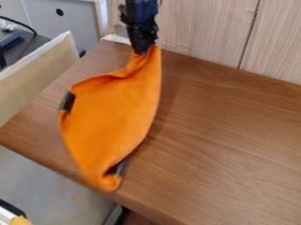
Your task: Unfold the fabric from bottom to top
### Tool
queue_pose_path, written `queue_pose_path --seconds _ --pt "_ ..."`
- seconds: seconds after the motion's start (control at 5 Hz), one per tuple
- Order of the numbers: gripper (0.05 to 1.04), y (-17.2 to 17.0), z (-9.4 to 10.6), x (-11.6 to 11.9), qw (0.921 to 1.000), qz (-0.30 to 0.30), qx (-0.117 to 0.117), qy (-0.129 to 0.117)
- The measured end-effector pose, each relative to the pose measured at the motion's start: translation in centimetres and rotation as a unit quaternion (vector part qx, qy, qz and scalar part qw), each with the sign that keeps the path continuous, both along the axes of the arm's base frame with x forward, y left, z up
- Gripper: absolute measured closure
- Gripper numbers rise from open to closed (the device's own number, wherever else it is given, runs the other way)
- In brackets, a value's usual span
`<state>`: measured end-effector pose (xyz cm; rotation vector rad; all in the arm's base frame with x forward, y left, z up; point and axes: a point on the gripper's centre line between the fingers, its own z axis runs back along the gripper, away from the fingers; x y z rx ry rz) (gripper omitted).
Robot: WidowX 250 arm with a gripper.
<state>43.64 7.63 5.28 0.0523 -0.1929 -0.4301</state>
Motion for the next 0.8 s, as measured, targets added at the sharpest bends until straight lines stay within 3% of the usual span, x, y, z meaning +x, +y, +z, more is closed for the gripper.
queue_pose_path --seconds 0.2,0.6,0.8 --pt "0.796 -0.7 -2.3 1.3 0.9996 -0.011 0.018 0.018" --pt "0.213 -1.5 -3.9 0.2 0.9988 -0.024 0.025 0.033" --pt "0.075 -1.8 -3.5 0.0 0.999 -0.026 0.019 0.031"
